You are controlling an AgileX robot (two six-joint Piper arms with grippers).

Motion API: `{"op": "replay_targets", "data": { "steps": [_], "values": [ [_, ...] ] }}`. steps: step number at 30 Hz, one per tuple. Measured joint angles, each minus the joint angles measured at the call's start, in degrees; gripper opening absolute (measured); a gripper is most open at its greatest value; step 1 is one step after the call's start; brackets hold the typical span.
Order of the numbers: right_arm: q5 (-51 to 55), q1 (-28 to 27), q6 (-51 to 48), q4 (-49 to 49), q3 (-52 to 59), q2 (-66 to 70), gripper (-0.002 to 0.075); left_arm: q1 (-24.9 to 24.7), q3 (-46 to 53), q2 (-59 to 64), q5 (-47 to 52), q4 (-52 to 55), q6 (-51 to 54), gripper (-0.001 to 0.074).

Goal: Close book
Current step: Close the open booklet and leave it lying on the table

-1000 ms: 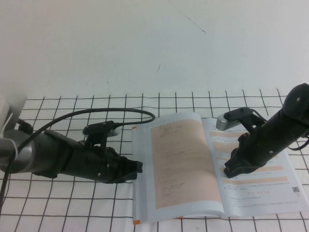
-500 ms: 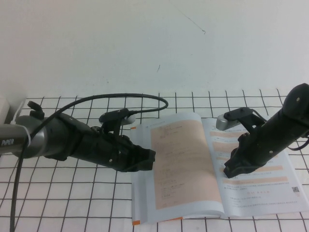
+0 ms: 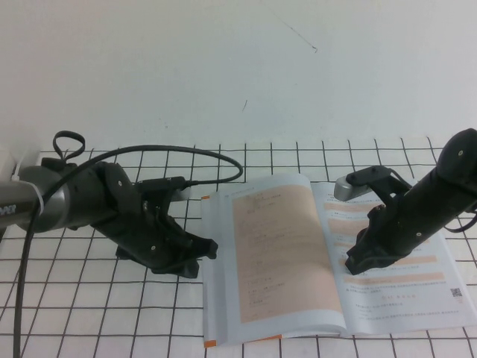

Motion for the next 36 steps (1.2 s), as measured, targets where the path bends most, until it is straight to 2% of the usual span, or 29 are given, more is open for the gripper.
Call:
{"op": "replay_targets", "data": {
  "steps": [7,16,26,36],
  "values": [
    [0.0,0.0,0.0,0.0,0.0,0.0,-0.0003,-1.0,-0.4,0.6,-0.7,-2.2,2.3,-0.0004],
    [0.2,0.0,0.0,0.0,0.0,0.5,-0.0003,-6.4,-5.5,4.1,-0.7,-3.4,3.8,-0.0004],
    [0.8,-0.2,0.0,0.3,-0.5,1.0,-0.0003,-12.0,-17.0,6.8,3.8,-3.6,3.8,-0.0004],
    [-1.3,-0.8,0.3,-0.2,0.5,-1.5,-0.0003,-13.1,-26.0,6.8,8.5,-4.5,4.0,-0.0004]
  ]
}}
